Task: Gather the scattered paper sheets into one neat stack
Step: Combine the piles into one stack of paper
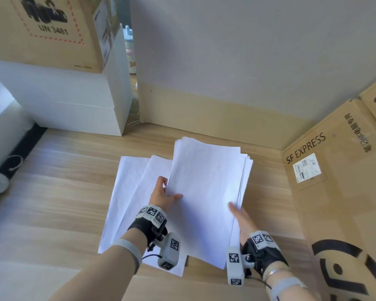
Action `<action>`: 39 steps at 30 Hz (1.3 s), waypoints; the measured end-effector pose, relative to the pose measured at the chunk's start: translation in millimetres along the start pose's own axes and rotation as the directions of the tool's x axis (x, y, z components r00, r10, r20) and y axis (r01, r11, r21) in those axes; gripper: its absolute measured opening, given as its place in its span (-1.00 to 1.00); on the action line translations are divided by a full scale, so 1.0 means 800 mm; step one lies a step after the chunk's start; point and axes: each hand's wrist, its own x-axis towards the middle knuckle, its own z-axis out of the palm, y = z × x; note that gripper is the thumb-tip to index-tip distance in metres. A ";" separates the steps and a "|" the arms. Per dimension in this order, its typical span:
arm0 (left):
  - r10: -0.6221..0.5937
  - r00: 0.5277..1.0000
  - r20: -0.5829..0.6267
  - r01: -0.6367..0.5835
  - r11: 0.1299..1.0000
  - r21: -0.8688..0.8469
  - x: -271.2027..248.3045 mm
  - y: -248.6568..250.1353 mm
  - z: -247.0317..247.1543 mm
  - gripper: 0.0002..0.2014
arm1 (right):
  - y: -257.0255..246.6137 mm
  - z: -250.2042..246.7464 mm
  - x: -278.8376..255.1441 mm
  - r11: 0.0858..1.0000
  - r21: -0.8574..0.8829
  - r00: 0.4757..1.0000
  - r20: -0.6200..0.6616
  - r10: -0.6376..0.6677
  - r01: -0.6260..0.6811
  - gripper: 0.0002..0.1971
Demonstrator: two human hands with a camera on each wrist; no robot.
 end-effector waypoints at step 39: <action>0.046 0.866 -0.498 -0.114 0.988 -0.106 0.036 -0.034 -0.128 -0.69 | 0.036 -0.054 0.039 0.992 -0.085 0.969 -0.224 -0.106 0.089 -0.52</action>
